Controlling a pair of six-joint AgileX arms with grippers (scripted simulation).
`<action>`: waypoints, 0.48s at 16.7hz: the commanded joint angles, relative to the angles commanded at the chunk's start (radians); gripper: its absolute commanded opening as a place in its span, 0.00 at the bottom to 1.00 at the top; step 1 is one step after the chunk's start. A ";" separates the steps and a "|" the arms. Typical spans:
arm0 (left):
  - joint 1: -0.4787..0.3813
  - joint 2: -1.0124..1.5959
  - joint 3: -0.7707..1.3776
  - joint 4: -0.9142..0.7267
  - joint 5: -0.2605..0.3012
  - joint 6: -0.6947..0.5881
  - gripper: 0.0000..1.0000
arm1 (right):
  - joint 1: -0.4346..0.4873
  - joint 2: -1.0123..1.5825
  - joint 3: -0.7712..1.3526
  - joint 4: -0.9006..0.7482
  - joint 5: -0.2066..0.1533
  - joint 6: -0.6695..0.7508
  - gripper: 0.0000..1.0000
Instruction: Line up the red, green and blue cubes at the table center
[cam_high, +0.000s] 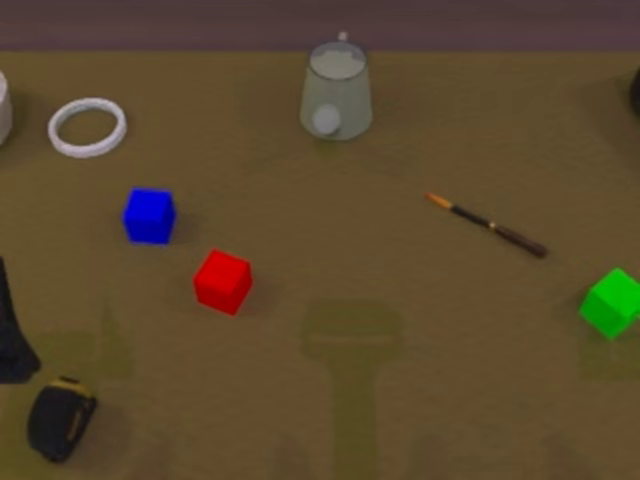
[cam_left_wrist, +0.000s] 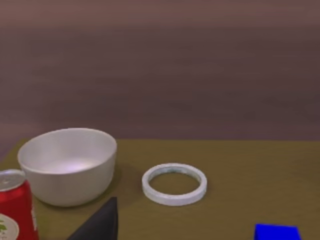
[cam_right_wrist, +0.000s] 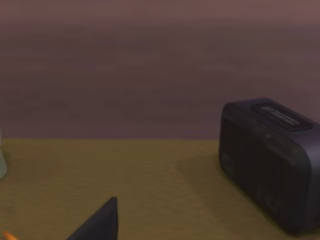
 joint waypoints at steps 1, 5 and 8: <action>0.000 0.000 0.000 0.000 0.000 0.000 1.00 | 0.000 0.000 0.000 0.000 0.000 0.000 1.00; -0.019 0.061 0.062 -0.041 0.002 -0.001 1.00 | 0.000 0.000 0.000 0.000 0.000 0.000 1.00; -0.058 0.218 0.211 -0.135 0.003 -0.002 1.00 | 0.000 0.000 0.000 0.000 0.000 0.000 1.00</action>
